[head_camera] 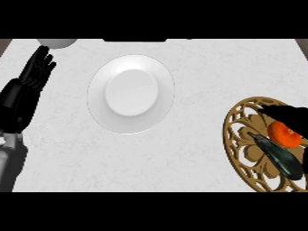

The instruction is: Pick the squash from the placemat and place it in the plate

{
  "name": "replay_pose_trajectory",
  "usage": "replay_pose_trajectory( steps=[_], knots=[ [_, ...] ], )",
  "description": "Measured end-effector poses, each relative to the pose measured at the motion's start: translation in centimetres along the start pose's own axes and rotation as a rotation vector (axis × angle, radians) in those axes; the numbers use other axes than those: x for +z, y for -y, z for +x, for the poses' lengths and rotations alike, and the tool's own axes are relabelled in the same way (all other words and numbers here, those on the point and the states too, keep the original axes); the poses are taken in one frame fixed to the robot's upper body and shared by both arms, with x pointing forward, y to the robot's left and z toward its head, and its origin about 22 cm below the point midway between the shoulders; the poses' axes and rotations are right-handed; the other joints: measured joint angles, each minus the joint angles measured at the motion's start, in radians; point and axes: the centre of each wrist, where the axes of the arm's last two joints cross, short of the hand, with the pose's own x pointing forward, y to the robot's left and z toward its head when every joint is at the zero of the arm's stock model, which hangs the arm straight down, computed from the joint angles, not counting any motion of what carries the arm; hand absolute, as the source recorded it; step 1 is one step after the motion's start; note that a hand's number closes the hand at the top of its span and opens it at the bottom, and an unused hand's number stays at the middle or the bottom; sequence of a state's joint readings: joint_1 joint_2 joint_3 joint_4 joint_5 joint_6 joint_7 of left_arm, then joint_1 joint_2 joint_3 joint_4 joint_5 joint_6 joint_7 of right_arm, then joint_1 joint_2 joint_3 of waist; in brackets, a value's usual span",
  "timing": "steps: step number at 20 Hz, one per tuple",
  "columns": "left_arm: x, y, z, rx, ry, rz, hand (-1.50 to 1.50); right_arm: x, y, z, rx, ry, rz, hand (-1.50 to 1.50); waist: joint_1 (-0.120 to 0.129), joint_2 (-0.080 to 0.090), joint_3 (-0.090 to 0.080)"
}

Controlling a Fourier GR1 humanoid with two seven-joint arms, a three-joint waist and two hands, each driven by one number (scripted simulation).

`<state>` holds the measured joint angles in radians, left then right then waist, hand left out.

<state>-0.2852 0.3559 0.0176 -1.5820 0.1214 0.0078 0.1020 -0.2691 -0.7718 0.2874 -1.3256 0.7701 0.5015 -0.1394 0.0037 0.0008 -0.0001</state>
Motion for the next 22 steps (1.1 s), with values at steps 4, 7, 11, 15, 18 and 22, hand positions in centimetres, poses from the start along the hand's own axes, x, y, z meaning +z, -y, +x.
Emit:
replay_pose_trajectory(
  steps=[4,7,11,15,18,22],
  knots=[
    [0.5,0.2,0.0,0.005,0.0,-0.004,0.0,-1.2,-0.3,-0.4,0.013,-0.025,0.017,-1.5,0.001,-0.001,-0.001],
    [0.9,0.2,-0.1,0.006,0.003,-0.003,0.0,-1.8,-1.1,-0.5,0.05,-0.05,0.02,1.5,0.0,-0.002,-0.004],
    [0.5,-0.1,0.3,0.001,0.003,-0.009,0.0,-2.3,-1.3,-0.7,0.037,0.015,-0.097,1.5,0.0,-0.004,-0.008],
    [0.4,-0.1,0.1,-0.002,0.008,-0.012,0.0,-3.2,-1.2,-1.4,0.03,0.021,-0.209,1.5,0.005,-0.003,-0.01],
    [0.0,0.4,0.1,0.001,0.015,-0.028,0.0,-5.0,0.7,-1.9,-0.011,-0.057,-0.252,1.5,0.021,0.003,-0.007],
    [-0.4,1.0,0.5,0.007,0.025,-0.042,0.0,-6.5,3.1,-3.1,-0.054,-0.158,-0.345,1.5,0.042,0.013,-0.001]
  ],
)
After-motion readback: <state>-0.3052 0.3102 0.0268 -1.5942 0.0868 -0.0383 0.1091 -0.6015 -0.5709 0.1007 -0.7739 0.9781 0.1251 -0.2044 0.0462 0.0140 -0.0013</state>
